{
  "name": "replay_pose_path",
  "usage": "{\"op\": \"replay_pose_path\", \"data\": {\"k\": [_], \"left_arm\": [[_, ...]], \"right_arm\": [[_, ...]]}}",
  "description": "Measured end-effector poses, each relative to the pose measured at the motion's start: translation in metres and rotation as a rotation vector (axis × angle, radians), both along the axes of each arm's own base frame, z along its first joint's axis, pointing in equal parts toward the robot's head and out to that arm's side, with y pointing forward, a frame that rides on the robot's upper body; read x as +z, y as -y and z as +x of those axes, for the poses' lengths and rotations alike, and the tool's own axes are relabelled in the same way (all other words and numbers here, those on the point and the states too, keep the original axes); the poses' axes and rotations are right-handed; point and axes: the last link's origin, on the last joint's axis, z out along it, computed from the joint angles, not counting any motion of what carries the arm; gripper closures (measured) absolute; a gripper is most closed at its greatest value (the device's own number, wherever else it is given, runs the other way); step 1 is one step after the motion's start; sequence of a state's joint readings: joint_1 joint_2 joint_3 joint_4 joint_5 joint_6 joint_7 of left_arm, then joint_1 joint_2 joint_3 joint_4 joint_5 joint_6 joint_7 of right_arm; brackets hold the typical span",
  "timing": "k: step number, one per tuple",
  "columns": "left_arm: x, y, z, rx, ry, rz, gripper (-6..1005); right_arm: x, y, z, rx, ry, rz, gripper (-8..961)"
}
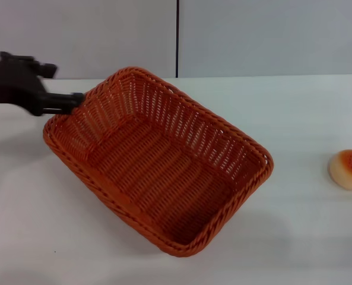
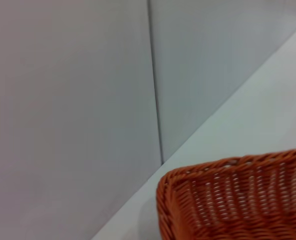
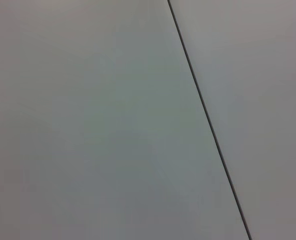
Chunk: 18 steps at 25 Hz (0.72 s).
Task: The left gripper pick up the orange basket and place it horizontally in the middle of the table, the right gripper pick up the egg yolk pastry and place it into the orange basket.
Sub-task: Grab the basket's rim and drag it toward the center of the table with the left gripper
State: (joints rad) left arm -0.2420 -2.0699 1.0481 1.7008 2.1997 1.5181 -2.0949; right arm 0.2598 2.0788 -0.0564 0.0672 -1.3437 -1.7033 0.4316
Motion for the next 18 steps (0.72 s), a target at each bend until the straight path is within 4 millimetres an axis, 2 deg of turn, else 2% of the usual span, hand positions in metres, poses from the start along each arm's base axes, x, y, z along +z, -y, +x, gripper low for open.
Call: {"op": "replay_pose_path", "data": {"k": [1,2,3,5,10,18], "left_arm": [[-0.007,-0.004,0.004,0.004,-0.023,-0.005,261],[-0.026,-0.014,0.012,-0.005,-0.094,-0.002,261],[-0.026,-0.014,0.012,-0.005,-0.094,-0.002,261],[-0.054,-0.022,0.02,-0.034,-0.2,0.016,262],[-0.071,-0.029,0.025,-0.039,-0.258,0.041,262],[-0.08,-0.039,0.018,-0.018,-0.322,0.023,262]], "right_arm": [[0.0,0.0,0.0,-0.001,-0.002,0.002,383],[0.0,0.001,0.0,-0.001,-0.003,0.003,383],[0.0,0.001,0.0,-0.001,-0.004,0.003,383],[0.0,0.001,0.0,-0.001,-0.005,0.003,383],[-0.001,0.002,0.0,-0.003,-0.008,0.002,383],[-0.002,0.002,0.0,-0.004,-0.009,0.0,383]]}}
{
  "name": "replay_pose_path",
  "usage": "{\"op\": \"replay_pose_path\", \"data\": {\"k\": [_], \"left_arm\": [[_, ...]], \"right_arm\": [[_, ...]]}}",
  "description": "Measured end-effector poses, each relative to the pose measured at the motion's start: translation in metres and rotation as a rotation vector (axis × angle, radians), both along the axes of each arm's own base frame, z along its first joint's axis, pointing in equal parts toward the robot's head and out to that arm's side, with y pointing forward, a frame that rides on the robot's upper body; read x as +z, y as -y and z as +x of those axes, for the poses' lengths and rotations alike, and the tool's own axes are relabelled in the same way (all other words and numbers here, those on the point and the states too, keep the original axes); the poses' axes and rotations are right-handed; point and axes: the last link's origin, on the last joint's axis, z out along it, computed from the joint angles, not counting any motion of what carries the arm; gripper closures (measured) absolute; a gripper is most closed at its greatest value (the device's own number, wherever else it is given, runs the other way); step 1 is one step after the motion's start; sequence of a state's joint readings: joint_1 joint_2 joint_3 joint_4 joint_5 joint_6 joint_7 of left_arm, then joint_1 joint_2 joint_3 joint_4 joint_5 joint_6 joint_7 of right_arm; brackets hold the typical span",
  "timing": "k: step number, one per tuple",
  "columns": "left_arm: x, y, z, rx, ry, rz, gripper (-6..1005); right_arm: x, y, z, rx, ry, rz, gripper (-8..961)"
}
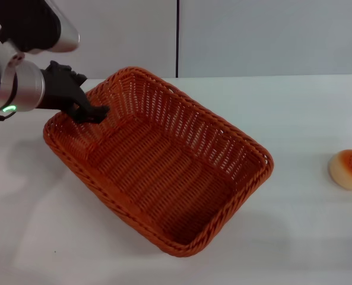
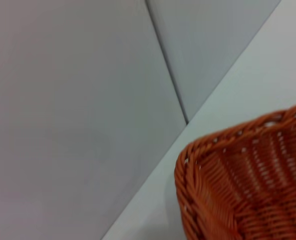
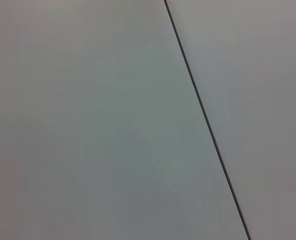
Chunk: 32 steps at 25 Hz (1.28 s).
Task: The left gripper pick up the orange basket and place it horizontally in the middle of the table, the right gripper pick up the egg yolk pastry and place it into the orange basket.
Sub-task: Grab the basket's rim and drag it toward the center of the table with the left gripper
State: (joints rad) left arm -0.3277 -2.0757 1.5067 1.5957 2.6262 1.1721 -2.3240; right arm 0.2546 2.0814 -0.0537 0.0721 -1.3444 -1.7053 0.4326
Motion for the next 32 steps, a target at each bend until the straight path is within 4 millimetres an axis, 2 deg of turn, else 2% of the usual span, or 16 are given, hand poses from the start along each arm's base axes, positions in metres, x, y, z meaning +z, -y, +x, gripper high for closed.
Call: {"op": "replay_pose_path", "data": {"k": [9,15,19,24,29,32], "left_arm": [[-0.011,-0.009,-0.014,0.017,-0.048,0.015,263],[-0.022,-0.011,-0.02,0.067,-0.099,-0.048,263],[-0.025,-0.011,-0.018,0.076,-0.111,-0.078,263],[-0.025,-0.011,-0.004,0.084,-0.131,-0.137,264],[-0.028,-0.012,0.001,0.096,-0.129,-0.148,264],[-0.028,-0.015,0.004,0.094,-0.121,-0.137,337]], "right_arm": [[0.0,0.0,0.001,-0.007,0.001,-0.004,383],[0.0,0.0,0.003,-0.014,0.004,-0.009,383],[0.0,-0.001,0.003,-0.018,0.006,-0.011,384],[0.0,-0.002,0.004,-0.025,0.013,-0.013,384],[0.0,-0.002,0.004,-0.026,0.015,-0.013,384],[0.001,-0.003,0.005,-0.026,0.016,-0.013,384]]}}
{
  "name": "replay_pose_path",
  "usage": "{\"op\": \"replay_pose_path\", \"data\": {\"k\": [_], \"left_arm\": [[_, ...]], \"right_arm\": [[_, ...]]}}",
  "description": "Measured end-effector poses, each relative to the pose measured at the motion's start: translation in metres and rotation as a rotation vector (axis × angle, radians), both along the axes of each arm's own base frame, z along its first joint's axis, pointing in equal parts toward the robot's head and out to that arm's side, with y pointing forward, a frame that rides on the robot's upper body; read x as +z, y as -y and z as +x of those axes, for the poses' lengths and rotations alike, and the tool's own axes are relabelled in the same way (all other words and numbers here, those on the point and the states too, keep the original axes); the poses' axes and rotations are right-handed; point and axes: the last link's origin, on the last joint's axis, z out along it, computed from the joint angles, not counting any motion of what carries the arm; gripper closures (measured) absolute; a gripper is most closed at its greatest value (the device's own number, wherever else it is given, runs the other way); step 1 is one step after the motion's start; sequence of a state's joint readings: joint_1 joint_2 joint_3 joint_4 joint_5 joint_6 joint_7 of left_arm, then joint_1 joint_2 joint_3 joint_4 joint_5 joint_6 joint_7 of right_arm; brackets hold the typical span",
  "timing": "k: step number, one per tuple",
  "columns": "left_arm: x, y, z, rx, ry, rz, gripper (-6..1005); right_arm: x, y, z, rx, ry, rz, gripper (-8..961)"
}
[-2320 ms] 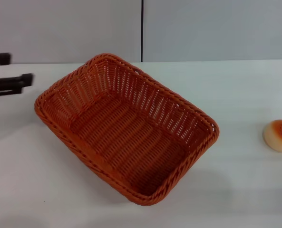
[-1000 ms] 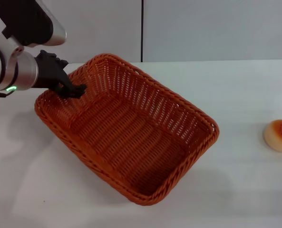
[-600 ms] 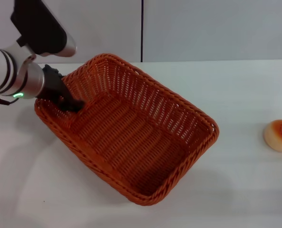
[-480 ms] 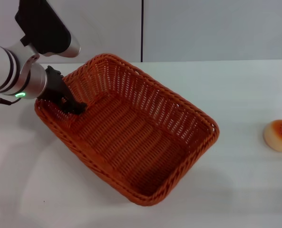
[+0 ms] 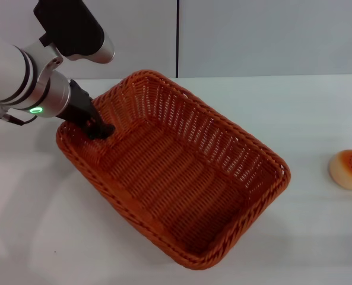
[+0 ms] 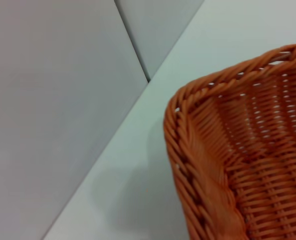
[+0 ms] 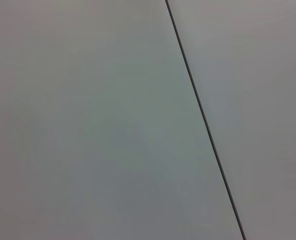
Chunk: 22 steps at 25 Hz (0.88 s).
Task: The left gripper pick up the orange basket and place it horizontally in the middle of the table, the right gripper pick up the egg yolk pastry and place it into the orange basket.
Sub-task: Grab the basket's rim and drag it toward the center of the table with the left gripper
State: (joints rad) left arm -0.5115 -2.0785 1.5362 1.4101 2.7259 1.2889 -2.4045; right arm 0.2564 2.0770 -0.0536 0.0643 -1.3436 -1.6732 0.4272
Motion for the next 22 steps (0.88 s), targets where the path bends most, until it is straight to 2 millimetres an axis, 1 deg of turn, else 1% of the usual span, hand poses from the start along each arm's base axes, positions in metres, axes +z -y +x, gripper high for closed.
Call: {"op": "replay_pose_path", "data": {"k": [8,13,16,17,18,19,21,22], "left_arm": [[-0.002,-0.003,0.003,0.006,0.021,0.03,532],[0.005,-0.002,0.0,0.103,0.07,0.073,660],[0.01,-0.002,-0.002,0.15,0.089,0.092,694],[0.02,0.002,-0.003,0.224,0.135,0.151,706],[0.02,0.002,-0.003,0.224,0.135,0.151,714],[0.027,0.006,-0.005,0.26,0.166,0.196,722],[0.027,0.006,-0.005,0.26,0.166,0.196,737],[0.033,0.011,-0.007,0.301,0.205,0.241,745]], "right_arm": [[0.002,-0.002,0.0,0.006,0.005,0.001,384],[0.007,-0.004,0.001,0.01,0.028,0.007,384],[0.012,-0.006,0.002,0.015,0.05,0.014,384],[0.015,-0.008,0.002,0.02,0.067,0.019,384],[0.015,-0.008,0.002,0.02,0.067,0.019,384],[0.019,-0.01,0.002,0.026,0.087,0.025,384],[0.022,-0.012,0.002,0.03,0.1,0.03,384],[0.025,-0.014,0.002,0.034,0.116,0.035,384]]}}
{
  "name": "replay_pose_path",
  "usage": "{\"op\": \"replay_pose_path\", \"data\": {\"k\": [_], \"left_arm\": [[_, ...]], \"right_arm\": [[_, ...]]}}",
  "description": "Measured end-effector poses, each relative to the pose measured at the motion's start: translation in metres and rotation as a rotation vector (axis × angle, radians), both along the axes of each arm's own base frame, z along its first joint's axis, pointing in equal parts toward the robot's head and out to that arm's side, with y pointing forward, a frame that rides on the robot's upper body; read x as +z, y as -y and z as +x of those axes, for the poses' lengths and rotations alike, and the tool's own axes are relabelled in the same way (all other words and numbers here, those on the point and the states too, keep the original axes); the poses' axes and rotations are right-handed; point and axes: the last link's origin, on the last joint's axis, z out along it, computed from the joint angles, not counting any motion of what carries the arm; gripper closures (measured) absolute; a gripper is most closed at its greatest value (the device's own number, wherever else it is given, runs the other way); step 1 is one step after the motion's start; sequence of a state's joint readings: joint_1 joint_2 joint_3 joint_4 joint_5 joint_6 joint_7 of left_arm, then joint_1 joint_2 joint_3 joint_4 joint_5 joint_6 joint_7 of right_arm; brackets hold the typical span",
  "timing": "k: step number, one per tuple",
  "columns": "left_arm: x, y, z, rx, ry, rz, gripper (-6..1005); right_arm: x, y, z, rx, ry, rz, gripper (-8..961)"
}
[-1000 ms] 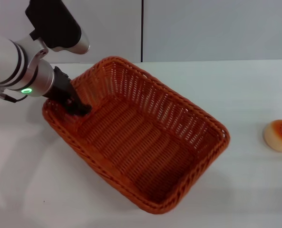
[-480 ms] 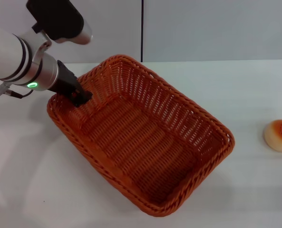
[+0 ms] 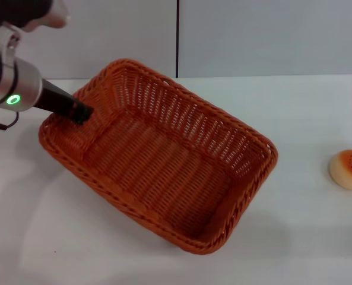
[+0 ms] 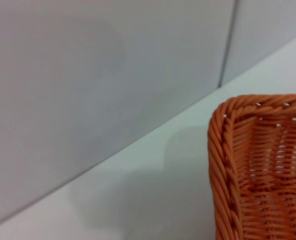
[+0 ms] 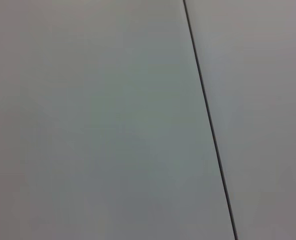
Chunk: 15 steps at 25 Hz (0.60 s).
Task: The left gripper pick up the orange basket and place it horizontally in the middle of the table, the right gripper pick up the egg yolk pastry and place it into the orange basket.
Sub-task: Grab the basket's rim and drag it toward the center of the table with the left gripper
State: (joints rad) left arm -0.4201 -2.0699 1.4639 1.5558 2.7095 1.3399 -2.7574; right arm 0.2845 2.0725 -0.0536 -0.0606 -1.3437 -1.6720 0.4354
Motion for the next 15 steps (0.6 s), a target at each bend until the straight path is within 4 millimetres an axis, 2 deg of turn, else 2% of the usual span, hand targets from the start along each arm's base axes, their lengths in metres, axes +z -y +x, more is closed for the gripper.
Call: {"op": "replay_pose_path", "data": {"k": [4,7,15], "left_arm": [[0.003,0.008,-0.007,0.067,0.041,0.042,783],[0.004,0.027,-0.023,0.136,0.13,0.105,794],[0.005,0.048,-0.047,0.231,0.241,0.137,808]], "right_arm": [[0.01,-0.009,-0.003,0.022,0.046,0.015,384],[0.018,-0.025,-0.004,0.02,0.09,0.008,384],[0.029,-0.044,-0.007,0.025,0.101,-0.015,384]]}}
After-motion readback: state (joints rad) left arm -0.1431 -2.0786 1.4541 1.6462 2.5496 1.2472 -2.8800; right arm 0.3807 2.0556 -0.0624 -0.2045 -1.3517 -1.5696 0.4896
